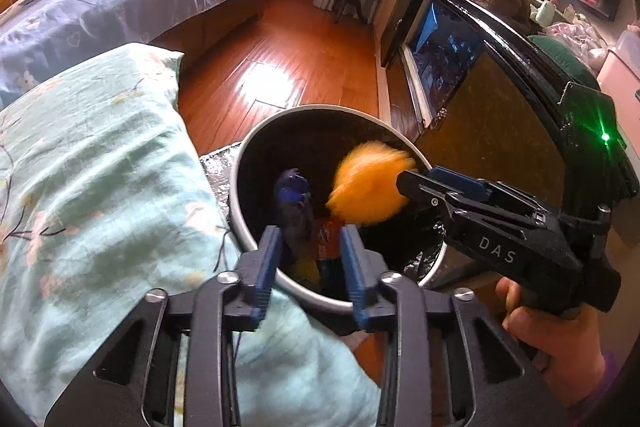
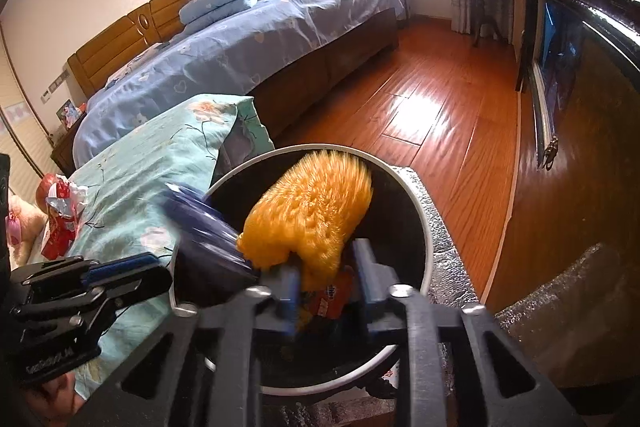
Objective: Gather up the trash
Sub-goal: 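Open both grippers to drop the blue bag and mesh sleeve into the bin, then move both grippers back to the bed toward the milk carton and red snack bag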
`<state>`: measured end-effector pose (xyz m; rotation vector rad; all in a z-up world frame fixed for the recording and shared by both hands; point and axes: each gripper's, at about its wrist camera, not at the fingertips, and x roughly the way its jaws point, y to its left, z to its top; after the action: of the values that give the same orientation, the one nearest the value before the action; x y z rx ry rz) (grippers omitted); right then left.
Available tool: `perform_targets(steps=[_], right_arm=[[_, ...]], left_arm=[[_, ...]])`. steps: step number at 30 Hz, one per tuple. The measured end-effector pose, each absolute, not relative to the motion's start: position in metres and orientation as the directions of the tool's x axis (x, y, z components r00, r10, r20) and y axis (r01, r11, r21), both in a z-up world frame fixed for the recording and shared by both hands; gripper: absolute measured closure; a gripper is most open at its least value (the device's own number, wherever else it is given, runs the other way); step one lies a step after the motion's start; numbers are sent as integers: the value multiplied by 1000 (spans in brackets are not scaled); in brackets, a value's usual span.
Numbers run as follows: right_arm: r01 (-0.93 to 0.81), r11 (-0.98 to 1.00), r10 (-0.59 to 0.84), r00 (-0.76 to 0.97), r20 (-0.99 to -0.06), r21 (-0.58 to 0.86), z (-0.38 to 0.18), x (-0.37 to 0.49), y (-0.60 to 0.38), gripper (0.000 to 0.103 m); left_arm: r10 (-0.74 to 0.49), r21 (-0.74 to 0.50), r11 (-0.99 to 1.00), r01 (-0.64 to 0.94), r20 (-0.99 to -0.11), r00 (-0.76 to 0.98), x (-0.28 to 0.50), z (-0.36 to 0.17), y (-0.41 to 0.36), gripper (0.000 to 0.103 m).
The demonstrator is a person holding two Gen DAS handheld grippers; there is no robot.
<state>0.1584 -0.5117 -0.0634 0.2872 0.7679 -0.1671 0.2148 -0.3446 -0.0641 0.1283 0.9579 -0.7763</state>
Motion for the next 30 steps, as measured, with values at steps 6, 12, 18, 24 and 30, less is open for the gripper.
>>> perform_targets(steps=[6,12,18,24,30], right_arm=[[247,944,-32,730,-683,220,-59,150,-507,42],[195,944,30,752,-659,265,-53,142,-480,18],[136,944,96,760,-643,301,-46,141,-445,14],[94,940,137,776,-616,328,-39,144,-408,9],[19,943,193,781,-594,331,-41,152,-366,9]], left_arm=[[-528,-225,758,612,-762,374,202,-62,-314,56],[-508,-256,809,528,-756,412,192,-64,-266,38],[-467,-258,862,436,-740,485,181,-61,-209,35],[-425,-280,901,330,-717,553,178,-56,-150,34],[-365,-267,931,249,-710,602,177,-56,-103,34]])
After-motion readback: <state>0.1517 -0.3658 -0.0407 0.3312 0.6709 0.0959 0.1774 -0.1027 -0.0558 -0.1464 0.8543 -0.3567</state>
